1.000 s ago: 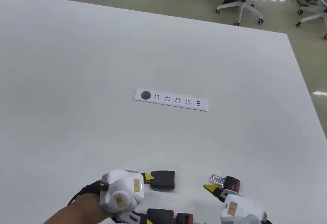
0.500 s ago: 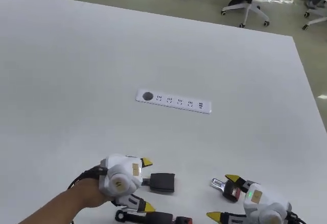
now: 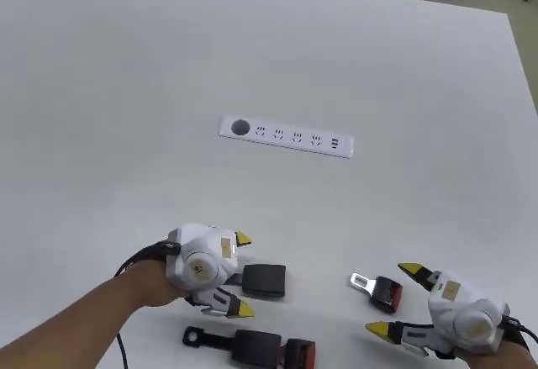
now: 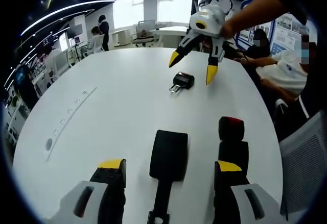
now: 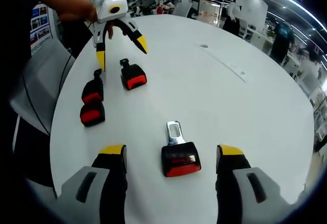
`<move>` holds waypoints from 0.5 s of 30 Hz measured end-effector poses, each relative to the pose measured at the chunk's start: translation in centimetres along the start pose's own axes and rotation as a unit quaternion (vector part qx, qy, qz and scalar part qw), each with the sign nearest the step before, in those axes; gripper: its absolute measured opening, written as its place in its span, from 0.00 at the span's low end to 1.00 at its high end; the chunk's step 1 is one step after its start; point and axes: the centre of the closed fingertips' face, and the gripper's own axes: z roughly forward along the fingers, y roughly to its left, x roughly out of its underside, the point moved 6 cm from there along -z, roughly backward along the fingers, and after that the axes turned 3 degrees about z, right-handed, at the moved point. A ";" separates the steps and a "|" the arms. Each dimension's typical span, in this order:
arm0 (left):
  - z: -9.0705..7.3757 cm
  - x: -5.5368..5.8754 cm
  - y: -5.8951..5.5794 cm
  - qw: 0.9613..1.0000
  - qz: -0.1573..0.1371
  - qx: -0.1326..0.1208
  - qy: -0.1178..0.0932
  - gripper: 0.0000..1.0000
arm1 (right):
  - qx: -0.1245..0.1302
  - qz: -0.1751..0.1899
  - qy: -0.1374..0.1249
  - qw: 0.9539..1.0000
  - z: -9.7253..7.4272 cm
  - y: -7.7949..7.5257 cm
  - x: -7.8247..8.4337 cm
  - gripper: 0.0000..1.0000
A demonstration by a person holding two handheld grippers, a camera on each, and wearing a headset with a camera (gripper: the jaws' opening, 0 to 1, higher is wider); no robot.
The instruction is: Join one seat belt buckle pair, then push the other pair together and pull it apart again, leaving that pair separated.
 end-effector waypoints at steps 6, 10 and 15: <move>1.9 0.4 0.2 1.000 0.001 0.019 0.011 0.72 | -0.016 0.011 0.011 1.000 1.1 -0.6 1.0 0.68; 2.7 0.7 0.3 0.999 0.004 0.027 0.018 0.71 | -0.021 0.014 0.015 1.000 1.7 -0.8 1.3 0.66; 3.1 1.5 0.1 0.999 0.004 0.031 0.027 0.67 | -0.031 0.017 0.015 0.999 2.1 -1.0 1.8 0.62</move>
